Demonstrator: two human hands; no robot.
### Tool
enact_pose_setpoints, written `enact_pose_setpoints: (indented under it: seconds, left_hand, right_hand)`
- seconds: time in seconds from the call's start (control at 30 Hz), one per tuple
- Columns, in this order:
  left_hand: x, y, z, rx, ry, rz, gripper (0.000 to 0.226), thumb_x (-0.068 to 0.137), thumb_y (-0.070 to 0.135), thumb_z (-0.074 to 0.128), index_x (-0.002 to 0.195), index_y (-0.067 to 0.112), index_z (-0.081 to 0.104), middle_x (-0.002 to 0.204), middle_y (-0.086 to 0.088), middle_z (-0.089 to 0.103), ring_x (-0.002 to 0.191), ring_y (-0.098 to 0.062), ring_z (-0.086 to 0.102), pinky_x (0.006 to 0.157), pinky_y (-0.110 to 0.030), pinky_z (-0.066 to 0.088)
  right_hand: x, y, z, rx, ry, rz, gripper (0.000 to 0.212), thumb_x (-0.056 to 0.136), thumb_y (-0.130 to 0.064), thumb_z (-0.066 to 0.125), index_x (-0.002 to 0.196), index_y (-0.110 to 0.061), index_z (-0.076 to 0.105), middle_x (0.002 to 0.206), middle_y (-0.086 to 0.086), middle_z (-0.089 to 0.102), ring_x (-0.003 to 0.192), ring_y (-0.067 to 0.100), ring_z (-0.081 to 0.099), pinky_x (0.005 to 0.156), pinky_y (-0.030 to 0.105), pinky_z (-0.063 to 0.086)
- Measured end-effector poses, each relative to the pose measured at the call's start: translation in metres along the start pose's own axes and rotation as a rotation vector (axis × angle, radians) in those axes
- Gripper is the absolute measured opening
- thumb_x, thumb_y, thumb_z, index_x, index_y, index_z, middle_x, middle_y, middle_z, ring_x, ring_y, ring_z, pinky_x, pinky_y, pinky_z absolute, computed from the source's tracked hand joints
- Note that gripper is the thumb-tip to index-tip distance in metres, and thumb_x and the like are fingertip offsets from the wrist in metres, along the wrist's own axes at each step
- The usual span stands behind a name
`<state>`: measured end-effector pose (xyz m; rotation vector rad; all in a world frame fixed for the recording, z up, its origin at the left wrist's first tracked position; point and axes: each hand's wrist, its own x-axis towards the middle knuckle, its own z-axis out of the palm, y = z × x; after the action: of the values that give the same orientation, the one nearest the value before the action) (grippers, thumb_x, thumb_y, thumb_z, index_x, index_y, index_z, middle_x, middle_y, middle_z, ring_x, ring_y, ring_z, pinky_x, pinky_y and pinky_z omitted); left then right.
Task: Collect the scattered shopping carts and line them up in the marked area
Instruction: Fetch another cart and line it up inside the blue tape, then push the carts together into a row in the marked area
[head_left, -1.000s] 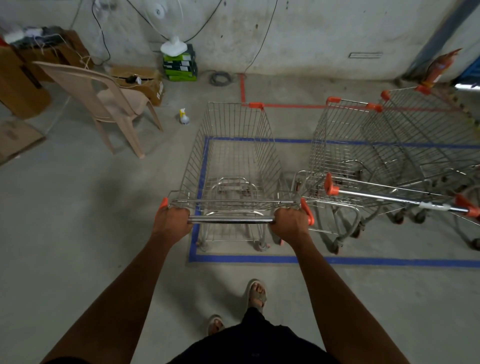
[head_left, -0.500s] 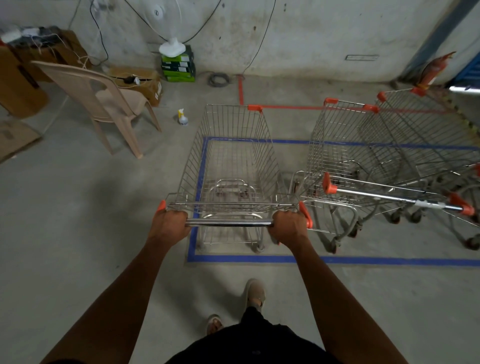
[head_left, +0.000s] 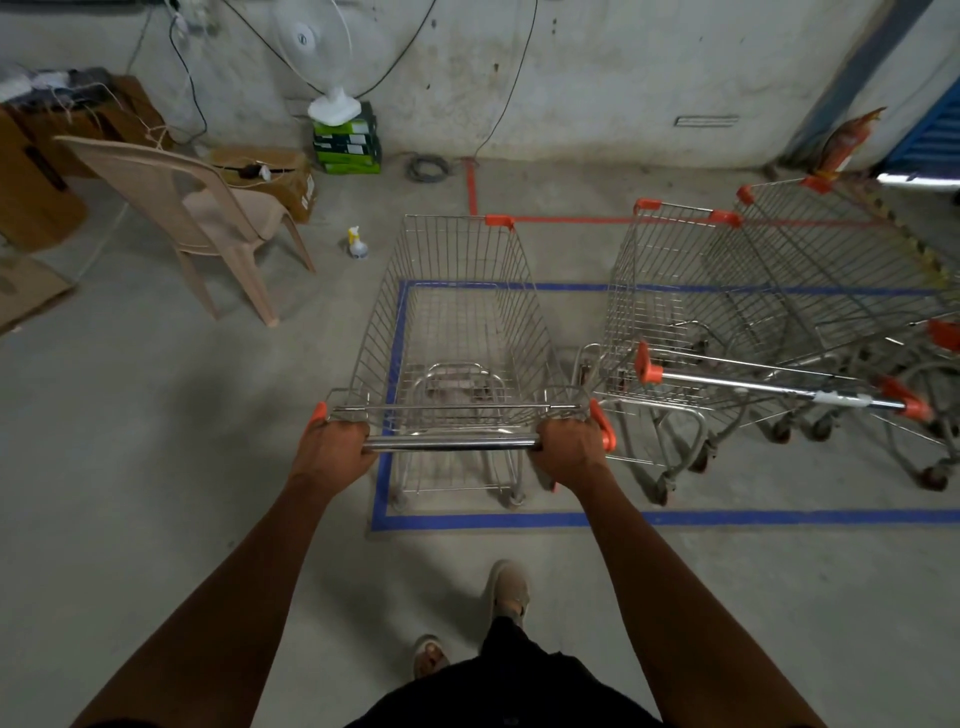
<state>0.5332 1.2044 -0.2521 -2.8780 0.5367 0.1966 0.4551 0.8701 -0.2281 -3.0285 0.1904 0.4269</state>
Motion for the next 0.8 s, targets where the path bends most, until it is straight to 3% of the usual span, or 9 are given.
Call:
enact_pose_setpoints:
  seconds: [0.13,0.23,0.37,0.47,0.63,0.73,0.8]
  left_hand:
    - [-0.003,-0.001,-0.004,-0.050,0.001,0.011,0.026,0.091,0.045,0.053,0.098,0.024,0.067,0.097,0.002,0.074,0.100,-0.019,0.069,0.124,-0.039,0.016]
    - [-0.010,0.000,-0.004,-0.066,0.044,0.045,0.035,0.084,0.057,0.055,0.103,0.028,0.060,0.105,0.008,0.068,0.107,-0.016,0.065,0.120,-0.044,0.025]
    - [-0.018,0.015,-0.014,-0.116,0.132,0.086,0.056,0.073,0.076,0.052,0.112,0.037,0.055,0.109,0.016,0.059,0.104,-0.014,0.063,0.106,-0.048,0.038]
    - [-0.006,0.047,-0.027,-0.211,0.208,0.199,0.059,0.080,0.072,0.052,0.121,0.029,0.055,0.117,0.009,0.060,0.109,-0.016,0.061,0.098,-0.037,0.046]
    - [0.011,0.127,-0.061,-0.320,0.318,0.328,0.047,0.086,0.062,0.058,0.119,0.029,0.057,0.117,0.008,0.062,0.109,-0.015,0.061,0.095,-0.034,0.048]
    - [0.019,0.188,-0.080,-0.336,0.310,0.390,0.043,0.090,0.059,0.054,0.121,0.030,0.055,0.121,0.008,0.061,0.114,-0.014,0.060,0.100,-0.036,0.048]
    - [0.024,0.231,-0.087,-0.342,0.302,0.410,0.040,0.091,0.054,0.053,0.122,0.030,0.054,0.122,0.008,0.060,0.114,-0.015,0.060,0.099,-0.034,0.048]
  right_hand:
    - [-0.002,0.003,0.001,0.032,0.024,-0.038,0.023,0.099,-0.034,0.055,0.108,-0.017,0.068,0.104,0.005,0.073,0.102,0.022,0.069,0.107,0.044,0.047]
    - [-0.009,0.007,0.003,-0.019,0.082,-0.077,0.038,0.097,-0.039,0.058,0.125,-0.014,0.060,0.123,0.007,0.066,0.120,0.024,0.062,0.114,0.044,0.041]
    - [-0.026,0.012,0.006,-0.075,0.250,-0.072,0.052,0.092,-0.053,0.056,0.131,-0.019,0.055,0.127,0.002,0.062,0.126,0.020,0.057,0.127,0.050,0.016]
    - [-0.034,0.023,0.011,-0.092,0.281,-0.097,0.053,0.095,-0.053,0.050,0.135,-0.016,0.052,0.132,0.004,0.056,0.134,0.023,0.048,0.128,0.047,0.010]
    - [-0.041,0.054,0.013,0.054,0.291,-0.054,0.061,0.097,-0.036,0.054,0.149,-0.007,0.040,0.156,0.019,0.041,0.146,0.032,0.039,0.124,0.044,0.030]
    - [-0.044,0.083,0.008,0.054,0.315,-0.079,0.068,0.098,-0.041,0.050,0.156,-0.009,0.034,0.147,0.011,0.049,0.134,0.024,0.048,0.114,0.040,0.040]
    - [-0.048,0.107,0.004,0.072,0.343,-0.114,0.065,0.098,-0.047,0.052,0.152,-0.013,0.040,0.135,0.007,0.056,0.122,0.023,0.055,0.105,0.039,0.046]
